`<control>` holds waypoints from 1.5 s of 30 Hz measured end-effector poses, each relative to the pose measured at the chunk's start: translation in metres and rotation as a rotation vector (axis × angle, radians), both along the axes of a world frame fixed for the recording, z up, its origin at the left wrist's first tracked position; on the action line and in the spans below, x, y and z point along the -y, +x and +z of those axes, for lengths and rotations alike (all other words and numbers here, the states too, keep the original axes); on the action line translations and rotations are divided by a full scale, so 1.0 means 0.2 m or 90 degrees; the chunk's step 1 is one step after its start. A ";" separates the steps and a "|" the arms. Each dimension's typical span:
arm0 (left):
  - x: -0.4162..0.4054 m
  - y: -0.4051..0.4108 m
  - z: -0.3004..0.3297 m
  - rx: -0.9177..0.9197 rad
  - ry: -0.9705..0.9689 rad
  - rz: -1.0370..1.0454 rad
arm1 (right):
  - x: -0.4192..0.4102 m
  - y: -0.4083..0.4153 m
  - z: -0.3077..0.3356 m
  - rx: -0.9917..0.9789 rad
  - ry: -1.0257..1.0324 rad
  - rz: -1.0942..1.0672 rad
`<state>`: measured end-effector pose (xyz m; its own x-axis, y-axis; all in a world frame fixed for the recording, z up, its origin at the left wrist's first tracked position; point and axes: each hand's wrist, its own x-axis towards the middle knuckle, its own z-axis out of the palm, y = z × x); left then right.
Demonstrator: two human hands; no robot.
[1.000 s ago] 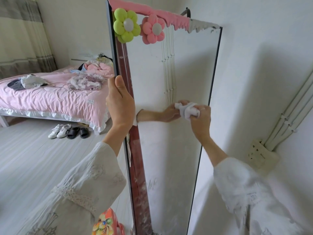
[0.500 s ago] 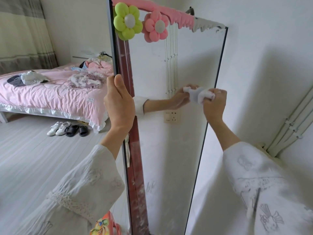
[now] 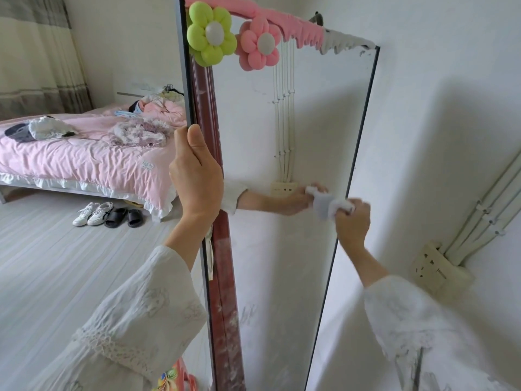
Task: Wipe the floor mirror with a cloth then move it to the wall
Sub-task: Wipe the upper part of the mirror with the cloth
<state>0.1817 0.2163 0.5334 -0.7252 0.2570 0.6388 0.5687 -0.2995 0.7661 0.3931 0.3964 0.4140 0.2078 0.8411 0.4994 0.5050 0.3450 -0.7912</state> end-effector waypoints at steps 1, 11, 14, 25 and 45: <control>0.00 0.00 0.00 0.001 0.000 0.000 | -0.02 -0.02 0.11 -0.012 0.050 -0.010; -0.01 -0.01 -0.01 0.009 0.006 -0.005 | -0.46 -0.05 0.23 -0.045 0.116 0.101; -0.01 -0.01 -0.01 0.004 0.006 0.000 | -0.37 0.02 -0.14 -0.028 0.007 0.060; 0.00 0.01 0.00 -0.001 0.019 -0.003 | -0.16 0.01 0.09 -0.106 -0.006 0.093; 0.04 0.05 -0.19 0.034 -0.005 -0.021 | 0.01 0.06 0.04 -0.089 -0.038 0.078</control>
